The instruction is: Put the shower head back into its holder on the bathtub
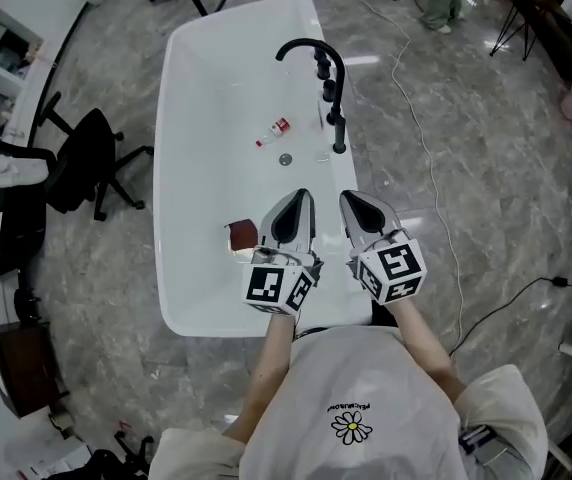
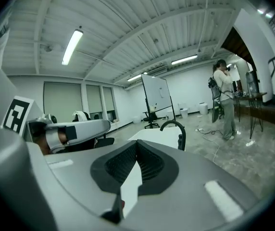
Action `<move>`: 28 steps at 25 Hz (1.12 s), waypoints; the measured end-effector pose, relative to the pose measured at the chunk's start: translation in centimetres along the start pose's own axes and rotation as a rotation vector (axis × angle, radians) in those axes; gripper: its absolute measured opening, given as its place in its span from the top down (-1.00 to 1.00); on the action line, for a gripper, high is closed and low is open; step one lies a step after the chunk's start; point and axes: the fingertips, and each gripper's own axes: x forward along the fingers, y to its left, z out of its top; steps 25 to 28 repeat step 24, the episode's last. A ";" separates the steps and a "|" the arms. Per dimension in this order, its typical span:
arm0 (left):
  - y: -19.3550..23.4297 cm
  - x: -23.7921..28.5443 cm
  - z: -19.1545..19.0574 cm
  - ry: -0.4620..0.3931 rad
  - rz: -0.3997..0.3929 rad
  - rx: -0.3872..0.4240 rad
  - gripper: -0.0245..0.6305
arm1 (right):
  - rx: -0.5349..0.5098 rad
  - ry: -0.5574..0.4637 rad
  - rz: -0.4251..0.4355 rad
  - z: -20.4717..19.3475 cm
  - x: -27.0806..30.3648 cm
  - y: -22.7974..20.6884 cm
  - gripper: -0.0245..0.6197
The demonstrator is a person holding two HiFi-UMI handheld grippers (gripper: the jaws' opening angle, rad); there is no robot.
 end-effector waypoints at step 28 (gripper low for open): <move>0.3 -0.8 -1.9 0.029 -0.020 -0.116 0.93 | -0.031 -0.013 0.012 1.1 -1.8 0.8 0.91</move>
